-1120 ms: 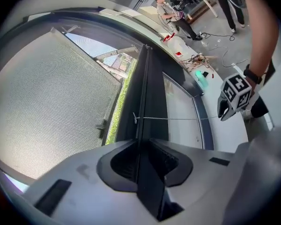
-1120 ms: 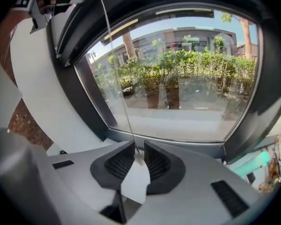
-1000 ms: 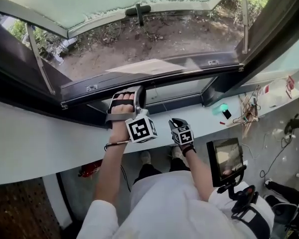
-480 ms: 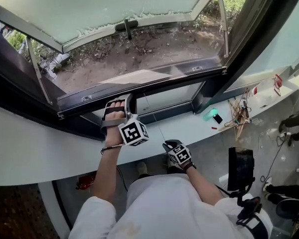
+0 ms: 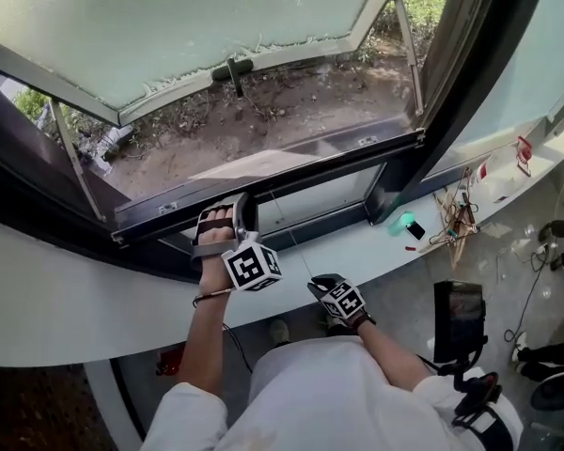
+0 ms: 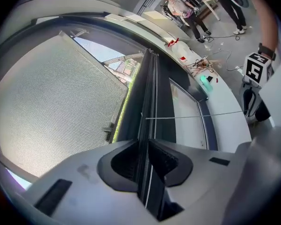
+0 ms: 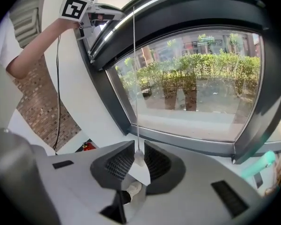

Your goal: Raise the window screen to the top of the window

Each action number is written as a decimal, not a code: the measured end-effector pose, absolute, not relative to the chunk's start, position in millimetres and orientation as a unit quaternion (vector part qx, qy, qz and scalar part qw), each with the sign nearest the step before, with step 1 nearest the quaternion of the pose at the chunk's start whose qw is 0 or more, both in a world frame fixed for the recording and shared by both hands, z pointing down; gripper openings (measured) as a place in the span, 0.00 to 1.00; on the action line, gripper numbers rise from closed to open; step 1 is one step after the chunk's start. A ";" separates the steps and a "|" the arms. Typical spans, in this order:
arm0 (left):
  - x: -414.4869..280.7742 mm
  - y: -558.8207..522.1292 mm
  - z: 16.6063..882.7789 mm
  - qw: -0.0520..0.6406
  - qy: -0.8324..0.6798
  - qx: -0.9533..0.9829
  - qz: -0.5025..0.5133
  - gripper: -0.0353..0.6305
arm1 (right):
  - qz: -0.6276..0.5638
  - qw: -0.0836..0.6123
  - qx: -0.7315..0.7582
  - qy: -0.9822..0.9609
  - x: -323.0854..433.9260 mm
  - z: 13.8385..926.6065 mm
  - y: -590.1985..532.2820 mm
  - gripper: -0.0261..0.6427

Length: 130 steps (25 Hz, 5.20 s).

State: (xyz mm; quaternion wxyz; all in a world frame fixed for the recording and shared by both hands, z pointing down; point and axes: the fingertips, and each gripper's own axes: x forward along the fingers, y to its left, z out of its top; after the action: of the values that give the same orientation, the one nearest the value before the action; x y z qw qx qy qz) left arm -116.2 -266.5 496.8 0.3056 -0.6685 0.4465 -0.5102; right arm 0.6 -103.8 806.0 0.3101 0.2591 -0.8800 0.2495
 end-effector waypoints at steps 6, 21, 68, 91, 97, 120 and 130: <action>-117.2 -264.6 469.0 0.322 0.459 -0.663 -0.497 0.15 | 0.246 0.277 0.255 -0.893 -7.3 788.0 -113.4 0.14; -120.6 -257.0 444.6 0.287 0.492 -0.701 -0.429 0.15 | 0.220 0.250 0.254 -0.908 -19.5 778.8 -121.5 0.14; -127.0 -256.4 348.9 0.363 0.535 -0.663 -0.377 0.12 | 0.185 0.150 0.274 -0.932 -40.3 699.9 -153.9 0.14; -125.0 -254.5 292.5 0.397 0.581 -0.659 -0.265 0.13 | 0.134 0.084 0.298 -0.941 -41.9 645.8 -154.2 0.14; -126.0 -260.3 284.2 0.384 0.603 -0.660 -0.230 0.15 | 0.131 0.081 0.299 -0.942 -40.2 634.5 -150.5 0.14; -129.4 -263.8 217.5 0.416 0.598 -0.654 -0.202 0.16 | 0.124 0.056 0.303 -0.943 -73.0 580.4 -177.2 0.14; -131.4 -259.3 185.5 0.429 0.619 -0.638 -0.159 0.18 | 0.139 0.014 0.299 -0.944 -84.8 553.7 -186.7 0.14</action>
State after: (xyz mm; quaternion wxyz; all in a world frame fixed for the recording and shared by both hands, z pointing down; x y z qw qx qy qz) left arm -131.4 -259.3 185.5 0.4291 -0.6378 0.6194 -0.1595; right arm -84.8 -186.7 553.7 0.0144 0.2993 -0.9439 0.1387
